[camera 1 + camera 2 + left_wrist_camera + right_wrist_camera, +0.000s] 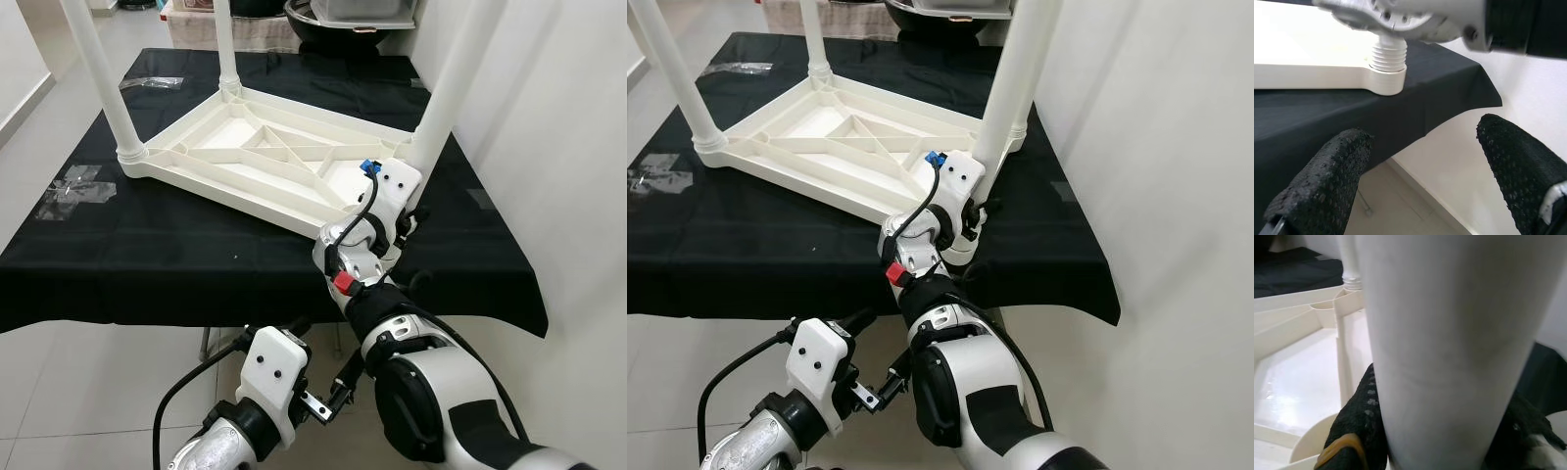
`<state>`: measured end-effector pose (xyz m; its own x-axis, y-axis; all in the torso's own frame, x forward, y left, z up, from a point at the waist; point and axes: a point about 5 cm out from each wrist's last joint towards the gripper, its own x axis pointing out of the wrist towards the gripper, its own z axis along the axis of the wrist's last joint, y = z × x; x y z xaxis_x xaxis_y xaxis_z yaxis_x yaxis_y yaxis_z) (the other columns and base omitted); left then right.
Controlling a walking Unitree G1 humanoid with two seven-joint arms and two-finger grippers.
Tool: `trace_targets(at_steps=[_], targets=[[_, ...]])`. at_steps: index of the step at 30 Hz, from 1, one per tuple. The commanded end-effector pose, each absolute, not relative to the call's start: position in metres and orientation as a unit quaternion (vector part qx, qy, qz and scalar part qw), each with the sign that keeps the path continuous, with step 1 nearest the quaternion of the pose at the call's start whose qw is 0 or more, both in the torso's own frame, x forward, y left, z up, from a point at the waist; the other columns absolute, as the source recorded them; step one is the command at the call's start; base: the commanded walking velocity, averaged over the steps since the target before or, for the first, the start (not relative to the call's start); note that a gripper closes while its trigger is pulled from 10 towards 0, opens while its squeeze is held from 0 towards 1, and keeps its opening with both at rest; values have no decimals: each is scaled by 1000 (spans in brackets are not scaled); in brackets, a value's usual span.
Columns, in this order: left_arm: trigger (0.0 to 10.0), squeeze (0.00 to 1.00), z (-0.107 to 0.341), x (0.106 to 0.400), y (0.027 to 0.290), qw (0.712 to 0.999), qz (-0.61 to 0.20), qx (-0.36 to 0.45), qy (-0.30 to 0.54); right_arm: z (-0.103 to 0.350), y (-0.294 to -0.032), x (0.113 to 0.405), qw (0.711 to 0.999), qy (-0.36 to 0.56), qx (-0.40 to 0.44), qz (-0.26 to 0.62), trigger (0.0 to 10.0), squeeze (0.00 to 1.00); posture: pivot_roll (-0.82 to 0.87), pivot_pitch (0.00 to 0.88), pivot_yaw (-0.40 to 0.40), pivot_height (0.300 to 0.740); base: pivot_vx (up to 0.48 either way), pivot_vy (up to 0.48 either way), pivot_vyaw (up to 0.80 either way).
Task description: Building children table
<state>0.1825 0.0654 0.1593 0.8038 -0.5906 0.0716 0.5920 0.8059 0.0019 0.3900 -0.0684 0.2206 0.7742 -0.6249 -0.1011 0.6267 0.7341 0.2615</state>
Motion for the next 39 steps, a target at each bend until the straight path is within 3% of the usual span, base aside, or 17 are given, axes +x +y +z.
trace_targets(at_steps=[1, 6, 13, 15, 16, 17, 24, 25, 32, 39], targets=[[10000, 0, 155, 182, 64, 950, -312, -10, -29, 244, -62, 393, 940, -43, 188, -280, 0, 0, 90, 136, -87, 740, 0, 0, 0], [10000, 0, 159, 191, 68, 955, -295, -2, -42, 290, -59, 394, 956, -118, 226, -145, 0, 0, 91, 120, -88, 740, 0, 0, 0], [10000, 0, 170, 213, 82, 963, -261, 36, -53, 286, -71, 387, 960, -126, 249, -31, 0, 0, 82, 112, -84, 740, 0, 0, 0], [10000, 0, 173, 226, 92, 964, -244, 87, -58, 275, -77, 382, 961, -122, 250, 1, 0, 0, 84, 107, -82, 740, 0, 0, 0], [10000, 616, 177, 231, 97, 963, -241, 103, -64, 266, -83, 380, 963, -116, 243, 4, 0, 0, 84, 107, -82, 740, 0, 0, 0], [10000, 1000, 179, 236, 102, 963, -233, 121, -68, 258, -86, 378, 963, -106, 247, 10, 0, 0, 83, 106, -75, 740, 0, 0, 0], [10000, 1000, 182, 255, 113, 951, -224, 201, -66, 232, -94, 365, 965, -69, 251, 28, 0, 0, 81, 107, -63, 740, 0, 0, 0], [10000, 0, 180, 258, 112, 950, -231, 203, -59, 231, -93, 361, 965, -67, 251, 36, 0, 0, 77, 110, -60, 740, 0, 0, 0], [10000, 0, 172, 274, 105, 941, -259, 216, -34, 232, -88, 346, 955, -58, 276, 88, 0, 0, 77, 112, -56, 740, 0, 0, 0], [10000, 0, 181, 296, 98, 930, -263, 249, -66, 238, -76, 328, 947, -63, 275, 157, 0, 0, 72, 115, -56, 740, 0, 0, 0]])
